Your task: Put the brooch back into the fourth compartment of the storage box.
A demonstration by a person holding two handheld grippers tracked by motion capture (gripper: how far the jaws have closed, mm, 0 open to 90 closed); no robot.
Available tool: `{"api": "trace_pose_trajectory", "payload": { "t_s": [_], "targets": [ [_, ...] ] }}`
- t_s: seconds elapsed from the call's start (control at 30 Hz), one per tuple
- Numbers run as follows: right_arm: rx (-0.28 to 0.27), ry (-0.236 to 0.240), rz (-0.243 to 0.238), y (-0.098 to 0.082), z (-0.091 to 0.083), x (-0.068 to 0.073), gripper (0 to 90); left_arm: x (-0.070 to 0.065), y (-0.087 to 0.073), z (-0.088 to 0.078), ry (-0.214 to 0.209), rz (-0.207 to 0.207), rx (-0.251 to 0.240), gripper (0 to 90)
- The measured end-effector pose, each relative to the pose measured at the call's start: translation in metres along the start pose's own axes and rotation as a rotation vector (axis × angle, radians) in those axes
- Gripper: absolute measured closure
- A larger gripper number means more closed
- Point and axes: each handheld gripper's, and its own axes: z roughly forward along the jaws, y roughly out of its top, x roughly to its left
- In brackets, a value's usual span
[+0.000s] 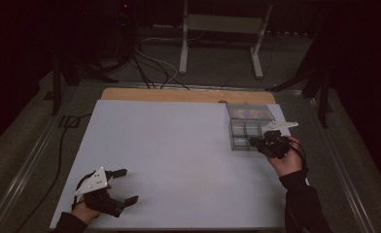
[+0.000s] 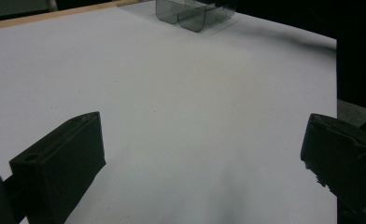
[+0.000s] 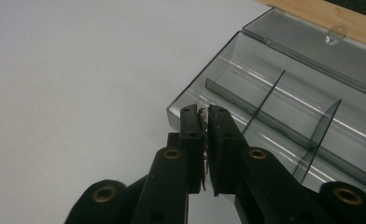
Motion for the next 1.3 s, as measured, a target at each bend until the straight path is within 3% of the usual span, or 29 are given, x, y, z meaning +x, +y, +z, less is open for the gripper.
{"api": "trace_pose_trajectory", "payload": {
  "t_s": [0.7, 1.3],
  "targets": [
    [0.036, 0.008, 0.011, 0.031, 0.030, -0.015, 85.3, 0.000, 0.000, 0.000, -0.002, -0.004, 0.000, 1.3],
    [0.084, 0.032, 0.031, 0.032, 0.058, -0.022, 84.9, 0.000, 0.000, -0.001, 0.001, 0.002, -0.001, 1.2]
  ]
}}
